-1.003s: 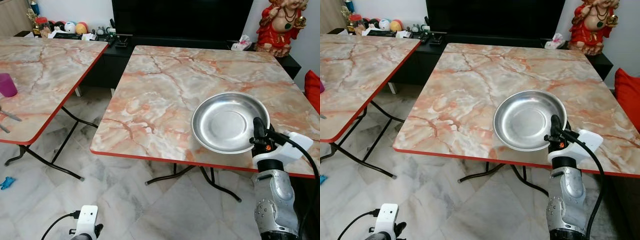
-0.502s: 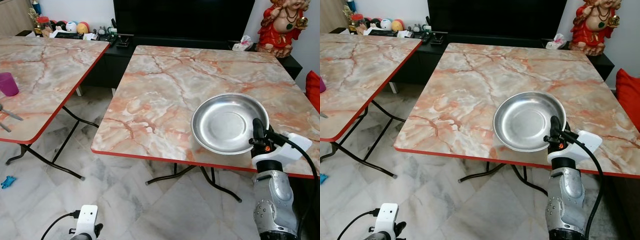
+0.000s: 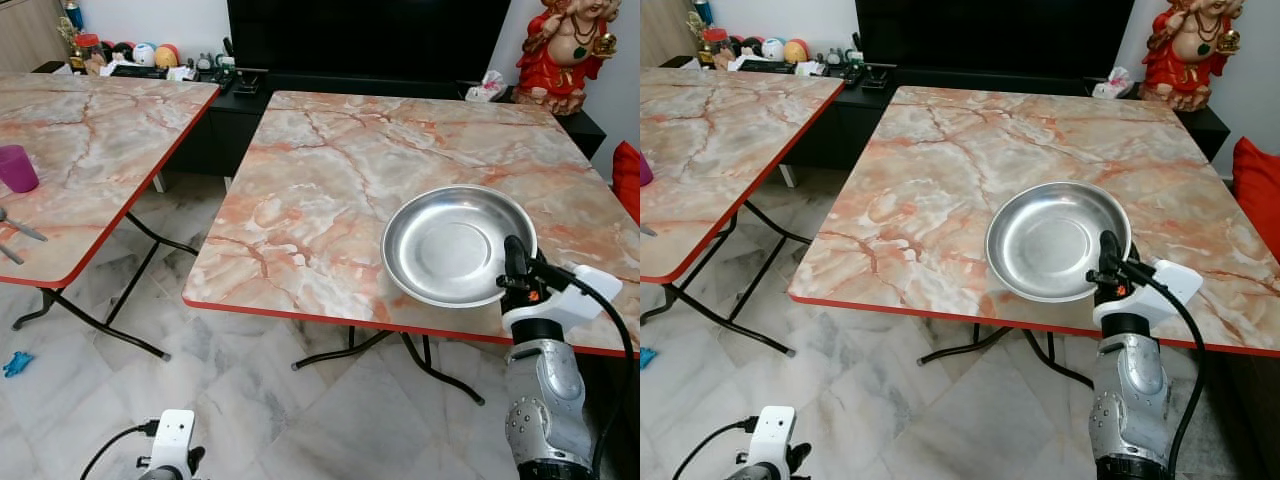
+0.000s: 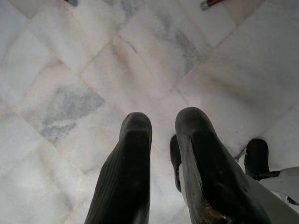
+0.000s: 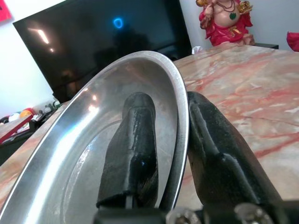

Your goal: Setting the table

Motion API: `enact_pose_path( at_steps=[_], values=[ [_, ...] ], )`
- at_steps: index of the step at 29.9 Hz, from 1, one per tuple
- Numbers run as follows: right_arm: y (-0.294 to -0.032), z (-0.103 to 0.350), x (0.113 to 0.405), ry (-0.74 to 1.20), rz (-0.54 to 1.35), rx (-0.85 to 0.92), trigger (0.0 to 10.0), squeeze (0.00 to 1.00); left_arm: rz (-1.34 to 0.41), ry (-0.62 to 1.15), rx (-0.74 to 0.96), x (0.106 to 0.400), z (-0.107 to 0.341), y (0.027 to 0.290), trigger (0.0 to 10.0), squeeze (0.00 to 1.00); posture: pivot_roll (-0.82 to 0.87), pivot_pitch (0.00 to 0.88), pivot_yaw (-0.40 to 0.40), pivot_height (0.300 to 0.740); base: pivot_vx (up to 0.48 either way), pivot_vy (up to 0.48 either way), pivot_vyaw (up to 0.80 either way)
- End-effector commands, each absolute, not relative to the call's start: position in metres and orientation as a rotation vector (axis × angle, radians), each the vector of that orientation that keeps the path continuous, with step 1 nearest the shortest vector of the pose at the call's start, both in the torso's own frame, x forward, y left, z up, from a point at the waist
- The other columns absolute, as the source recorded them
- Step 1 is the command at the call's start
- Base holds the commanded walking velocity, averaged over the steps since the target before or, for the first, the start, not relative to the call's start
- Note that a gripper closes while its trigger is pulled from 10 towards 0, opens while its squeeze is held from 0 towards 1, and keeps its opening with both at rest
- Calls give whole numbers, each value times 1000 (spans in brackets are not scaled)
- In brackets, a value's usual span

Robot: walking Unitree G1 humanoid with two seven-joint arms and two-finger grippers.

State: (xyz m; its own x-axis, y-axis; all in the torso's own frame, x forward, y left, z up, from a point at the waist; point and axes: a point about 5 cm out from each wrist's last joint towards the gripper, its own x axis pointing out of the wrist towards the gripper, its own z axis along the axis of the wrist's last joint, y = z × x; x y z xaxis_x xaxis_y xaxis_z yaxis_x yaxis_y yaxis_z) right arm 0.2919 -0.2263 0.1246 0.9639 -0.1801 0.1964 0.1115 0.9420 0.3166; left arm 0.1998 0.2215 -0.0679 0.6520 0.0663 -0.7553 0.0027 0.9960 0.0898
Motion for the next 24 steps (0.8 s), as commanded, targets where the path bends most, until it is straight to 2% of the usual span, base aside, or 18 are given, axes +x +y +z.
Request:
enact_pose_path(
  at_steps=[1, 24],
  values=[
    [-225, 127, 293, -245, -150, 306, 10000, 0, 42, 868, 96, 198, -68, 226, 10000, 0, 127, 0, 1, 740, 0, 0, 0],
    [-228, 132, 295, -252, -148, 299, 10000, 0, 37, 864, 84, 199, -68, 222, 10000, 0, 94, 0, -10, 740, 0, 0, 0]
  ],
)
